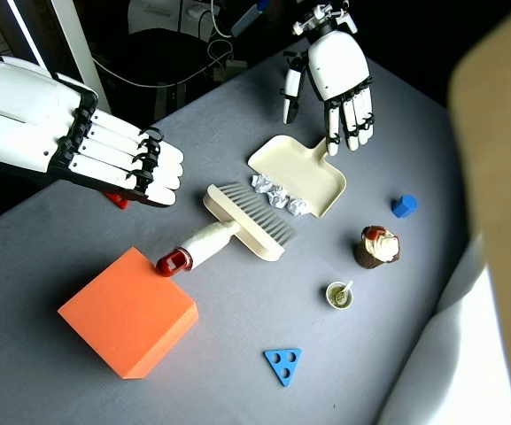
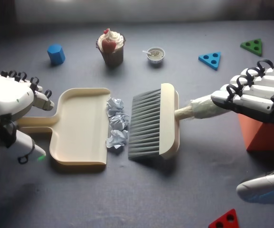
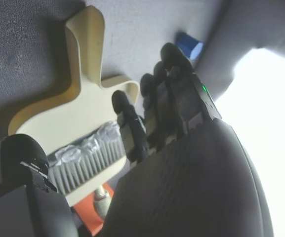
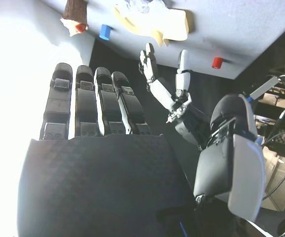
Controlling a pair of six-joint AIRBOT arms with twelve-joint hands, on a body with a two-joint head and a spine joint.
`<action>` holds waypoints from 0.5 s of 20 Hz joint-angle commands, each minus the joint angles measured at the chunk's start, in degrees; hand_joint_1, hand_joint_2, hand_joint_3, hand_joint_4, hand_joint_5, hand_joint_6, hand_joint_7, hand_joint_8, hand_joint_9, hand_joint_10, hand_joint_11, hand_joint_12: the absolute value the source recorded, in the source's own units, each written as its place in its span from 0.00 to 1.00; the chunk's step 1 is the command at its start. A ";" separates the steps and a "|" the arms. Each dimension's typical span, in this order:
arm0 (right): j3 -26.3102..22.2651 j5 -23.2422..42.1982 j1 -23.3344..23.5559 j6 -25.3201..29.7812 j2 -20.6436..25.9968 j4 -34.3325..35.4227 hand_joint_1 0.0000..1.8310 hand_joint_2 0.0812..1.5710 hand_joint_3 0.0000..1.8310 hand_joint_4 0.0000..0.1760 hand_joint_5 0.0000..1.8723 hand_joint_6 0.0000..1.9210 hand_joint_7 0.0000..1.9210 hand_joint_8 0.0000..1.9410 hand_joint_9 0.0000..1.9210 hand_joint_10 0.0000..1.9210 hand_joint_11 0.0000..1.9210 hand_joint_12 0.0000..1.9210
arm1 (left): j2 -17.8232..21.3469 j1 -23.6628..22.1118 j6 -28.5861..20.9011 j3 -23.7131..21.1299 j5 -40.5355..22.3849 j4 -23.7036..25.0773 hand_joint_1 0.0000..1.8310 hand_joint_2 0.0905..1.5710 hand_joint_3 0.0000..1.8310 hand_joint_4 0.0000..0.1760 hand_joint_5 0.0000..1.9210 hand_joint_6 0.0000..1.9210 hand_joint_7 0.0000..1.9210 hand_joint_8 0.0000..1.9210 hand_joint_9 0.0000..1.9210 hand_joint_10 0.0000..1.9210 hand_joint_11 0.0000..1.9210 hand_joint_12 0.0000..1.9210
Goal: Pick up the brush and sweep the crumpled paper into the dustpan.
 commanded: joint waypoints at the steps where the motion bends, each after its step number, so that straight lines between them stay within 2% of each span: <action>1: 0.10 -5.78 1.03 0.00 0.39 -0.78 0.00 0.58 0.00 0.00 0.00 0.00 0.03 0.00 0.02 0.00 0.04 0.01 | -0.41 0.10 0.20 0.62 -4.71 1.56 0.39 0.57 0.00 0.55 0.24 0.00 0.12 0.00 0.09 0.00 0.12 0.00; 4: 0.32 -6.01 1.20 -0.32 0.22 -0.78 0.00 0.58 0.00 0.00 0.01 0.00 0.03 0.01 0.03 0.01 0.05 0.01 | -1.42 0.51 0.20 1.49 -5.03 1.49 0.39 0.57 0.00 0.53 0.24 0.00 0.13 0.00 0.10 0.00 0.13 0.01; 5: 0.37 -6.12 1.21 -0.67 0.16 -0.78 0.00 0.58 0.00 0.00 0.01 0.00 0.03 0.00 0.03 0.00 0.04 0.01 | -1.87 0.60 0.20 1.87 -5.12 1.41 0.40 0.57 0.00 0.56 0.24 0.00 0.13 0.00 0.10 0.00 0.13 0.01; 6: 0.43 -6.34 1.20 -1.09 0.08 -0.78 0.00 0.58 0.00 0.00 0.01 0.00 0.03 0.00 0.03 0.00 0.05 0.01 | -2.25 0.65 0.20 2.25 -5.29 1.35 0.40 0.58 0.00 0.52 0.24 0.00 0.13 0.00 0.10 0.00 0.13 0.01; 10: 0.73 -6.73 1.16 -1.48 -0.27 -0.76 0.00 0.58 0.00 0.00 0.00 0.00 0.01 0.00 0.01 0.00 0.03 0.00 | -3.49 1.09 0.30 3.27 -5.91 1.11 0.41 0.60 0.01 0.59 0.26 0.01 0.13 0.00 0.10 0.00 0.13 0.01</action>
